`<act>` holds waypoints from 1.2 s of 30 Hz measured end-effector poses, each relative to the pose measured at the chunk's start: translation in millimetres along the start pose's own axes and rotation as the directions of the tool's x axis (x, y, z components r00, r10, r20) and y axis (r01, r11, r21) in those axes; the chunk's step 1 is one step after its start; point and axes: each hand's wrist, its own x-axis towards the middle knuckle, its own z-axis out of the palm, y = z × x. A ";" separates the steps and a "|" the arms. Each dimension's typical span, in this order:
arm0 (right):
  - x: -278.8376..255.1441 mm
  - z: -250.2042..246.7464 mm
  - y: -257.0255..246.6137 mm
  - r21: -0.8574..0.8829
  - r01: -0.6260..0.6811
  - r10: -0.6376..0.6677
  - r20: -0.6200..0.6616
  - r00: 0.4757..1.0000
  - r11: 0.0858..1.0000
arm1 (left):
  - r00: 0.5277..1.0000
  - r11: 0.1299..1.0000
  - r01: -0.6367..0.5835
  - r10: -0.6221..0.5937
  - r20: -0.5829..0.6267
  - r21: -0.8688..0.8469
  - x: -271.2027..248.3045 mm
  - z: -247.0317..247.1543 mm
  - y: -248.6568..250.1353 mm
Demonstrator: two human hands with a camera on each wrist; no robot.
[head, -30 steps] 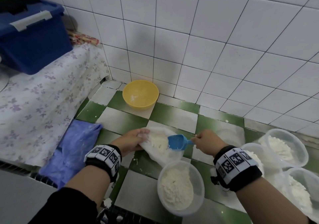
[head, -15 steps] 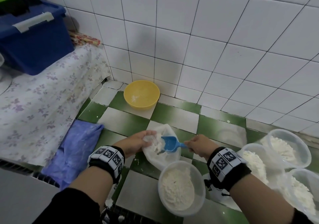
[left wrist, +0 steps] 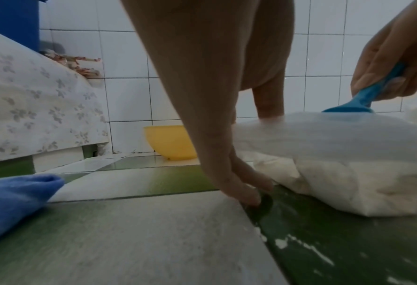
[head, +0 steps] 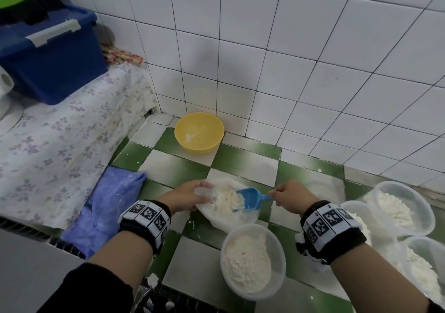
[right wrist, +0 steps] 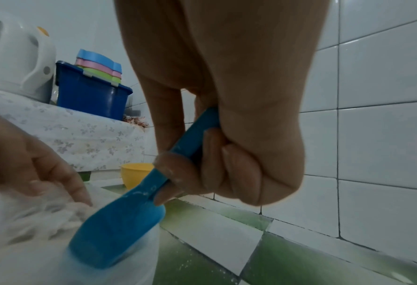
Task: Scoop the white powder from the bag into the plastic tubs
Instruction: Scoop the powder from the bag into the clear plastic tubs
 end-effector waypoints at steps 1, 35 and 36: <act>-0.4 -1.5 -0.5 -0.002 0.003 -0.003 0.013 1.000 1.000 | 1.000 0.999 -0.017 0.017 -0.005 -0.038 0.4 0.1 -0.1; 7.7 -7.1 -22.0 -0.248 0.110 -0.070 0.165 0.984 0.963 | 0.992 0.999 -0.024 0.021 -0.128 -0.026 -6.0 5.9 -5.7; 8.4 -7.4 -21.7 -0.205 0.088 -0.059 0.141 0.988 0.975 | 0.995 0.999 0.006 -0.009 -0.104 -0.031 -6.7 4.9 -7.1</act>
